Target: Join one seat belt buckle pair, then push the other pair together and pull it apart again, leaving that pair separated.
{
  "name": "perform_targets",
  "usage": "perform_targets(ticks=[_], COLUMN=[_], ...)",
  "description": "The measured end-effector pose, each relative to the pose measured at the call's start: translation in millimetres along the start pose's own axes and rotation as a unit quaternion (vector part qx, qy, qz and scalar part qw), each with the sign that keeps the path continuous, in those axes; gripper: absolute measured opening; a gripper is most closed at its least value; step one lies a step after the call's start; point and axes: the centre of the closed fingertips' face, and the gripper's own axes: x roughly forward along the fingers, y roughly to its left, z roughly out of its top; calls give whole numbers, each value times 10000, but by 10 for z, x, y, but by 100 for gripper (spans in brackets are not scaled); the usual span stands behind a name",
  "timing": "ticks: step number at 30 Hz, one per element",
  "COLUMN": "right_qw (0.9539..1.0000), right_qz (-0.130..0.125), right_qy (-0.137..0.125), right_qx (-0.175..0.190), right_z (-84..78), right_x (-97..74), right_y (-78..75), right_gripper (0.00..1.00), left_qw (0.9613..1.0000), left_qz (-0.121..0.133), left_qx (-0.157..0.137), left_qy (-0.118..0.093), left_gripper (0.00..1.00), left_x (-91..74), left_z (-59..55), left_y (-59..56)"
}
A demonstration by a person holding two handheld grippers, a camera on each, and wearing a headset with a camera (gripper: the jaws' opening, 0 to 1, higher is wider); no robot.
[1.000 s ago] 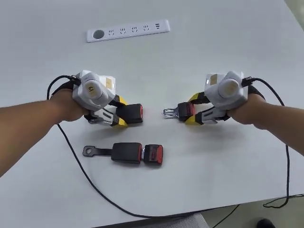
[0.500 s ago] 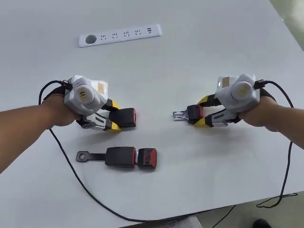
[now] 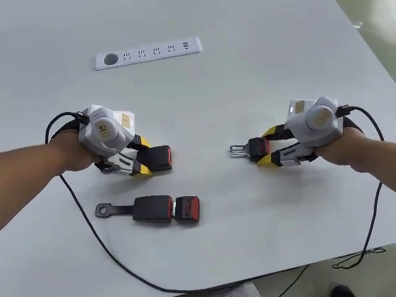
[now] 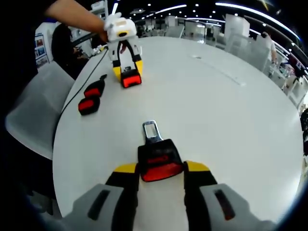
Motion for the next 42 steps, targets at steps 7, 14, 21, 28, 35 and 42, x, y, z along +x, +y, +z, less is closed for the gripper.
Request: perform_targets(ticks=[7, 14, 21, 28, 35, 42], right_qw=[9978, 9894, 9723, 9585, 9486, 9448], right_qz=[-526, -1109, -1646, -1955, -2127, -2168], right_qy=[-334, -775, -1364, -1779, -2047, -2180], right_qx=[206, 534, 947, 1070, 1143, 1132], right_z=[182, 317, 570, 714, 774, 813], right_x=[-152, -356, -514, -591, -715, -747], right_y=[-53, -47, 115, 365, 679, 942], right_gripper=[52, 77, 91, 96, 97, 98], left_qw=[9975, 9783, 9358, 9097, 8951, 8901], left_qz=[211, 929, 1601, 2062, 2432, 2640], left_qx=[-649, -1626, -2529, -2946, -2863, -2752], left_qy=[156, -892, -1861, -2079, -2400, -2496], left_gripper=[57, 90, 100, 100, 100, 100], left_x=[-36, -370, -757, -1065, -1356, -1560], left_z=[58, 310, 443, 405, 333, 89], left_y=[-23, 84, 15, -291, -697, -957])
